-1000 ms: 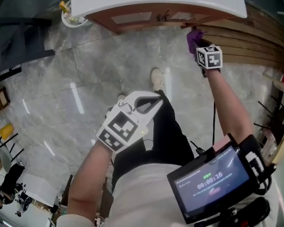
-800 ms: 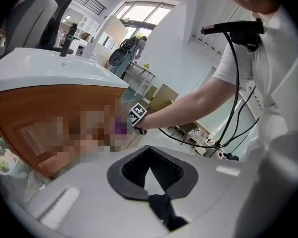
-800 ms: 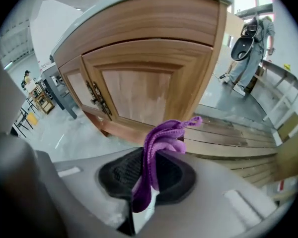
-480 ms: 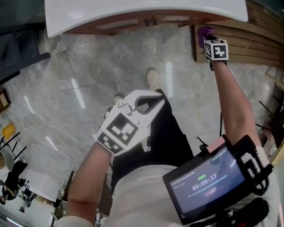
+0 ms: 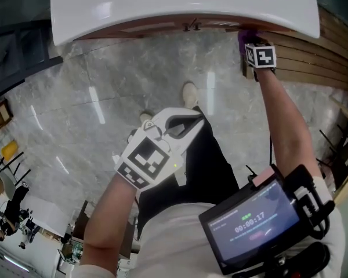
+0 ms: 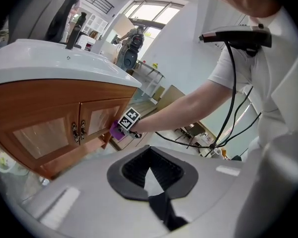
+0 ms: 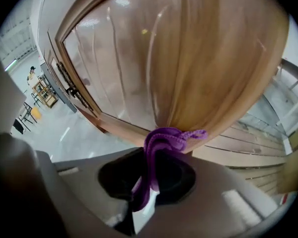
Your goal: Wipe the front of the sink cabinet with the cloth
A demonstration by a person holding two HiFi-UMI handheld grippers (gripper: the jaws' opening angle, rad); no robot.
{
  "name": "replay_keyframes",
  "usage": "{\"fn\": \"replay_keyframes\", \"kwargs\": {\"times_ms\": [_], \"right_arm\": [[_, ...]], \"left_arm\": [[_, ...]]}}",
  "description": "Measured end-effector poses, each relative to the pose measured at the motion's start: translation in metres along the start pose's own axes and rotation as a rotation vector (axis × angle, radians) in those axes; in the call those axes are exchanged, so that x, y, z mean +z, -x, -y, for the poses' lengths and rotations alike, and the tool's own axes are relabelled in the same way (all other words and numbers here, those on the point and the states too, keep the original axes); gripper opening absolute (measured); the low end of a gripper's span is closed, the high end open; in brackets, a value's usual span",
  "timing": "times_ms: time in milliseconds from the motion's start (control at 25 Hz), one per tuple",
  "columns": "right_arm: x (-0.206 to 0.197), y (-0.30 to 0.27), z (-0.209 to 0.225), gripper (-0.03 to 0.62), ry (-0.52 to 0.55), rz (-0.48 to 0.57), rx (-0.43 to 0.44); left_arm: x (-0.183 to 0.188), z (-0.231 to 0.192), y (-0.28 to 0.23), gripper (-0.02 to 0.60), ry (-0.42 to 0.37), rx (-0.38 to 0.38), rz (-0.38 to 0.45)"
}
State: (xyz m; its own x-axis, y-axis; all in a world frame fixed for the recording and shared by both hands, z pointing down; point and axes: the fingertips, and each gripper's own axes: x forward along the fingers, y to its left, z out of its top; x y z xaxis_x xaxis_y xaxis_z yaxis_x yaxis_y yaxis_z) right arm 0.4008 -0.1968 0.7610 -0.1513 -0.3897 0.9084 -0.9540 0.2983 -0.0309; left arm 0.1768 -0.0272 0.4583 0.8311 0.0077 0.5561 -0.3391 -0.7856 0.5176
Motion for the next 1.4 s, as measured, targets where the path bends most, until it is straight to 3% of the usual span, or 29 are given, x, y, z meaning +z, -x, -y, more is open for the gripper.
{"fn": "replay_keyframes", "kwargs": {"times_ms": [440, 760, 1400], "right_arm": [[0.019, -0.017, -0.053, 0.055, 0.035, 0.024, 0.057], [0.04, -0.025, -0.108, 0.055, 0.118, 0.034, 0.119], [0.063, -0.047, -0.214, 0.055, 0.178, 0.046, 0.166]], "left_arm": [[-0.007, -0.007, 0.009, 0.008, 0.015, 0.022, 0.019], [-0.013, -0.014, 0.031, 0.008, 0.032, 0.05, 0.043], [-0.054, -0.032, 0.089, 0.008, 0.087, 0.104, 0.097]]}}
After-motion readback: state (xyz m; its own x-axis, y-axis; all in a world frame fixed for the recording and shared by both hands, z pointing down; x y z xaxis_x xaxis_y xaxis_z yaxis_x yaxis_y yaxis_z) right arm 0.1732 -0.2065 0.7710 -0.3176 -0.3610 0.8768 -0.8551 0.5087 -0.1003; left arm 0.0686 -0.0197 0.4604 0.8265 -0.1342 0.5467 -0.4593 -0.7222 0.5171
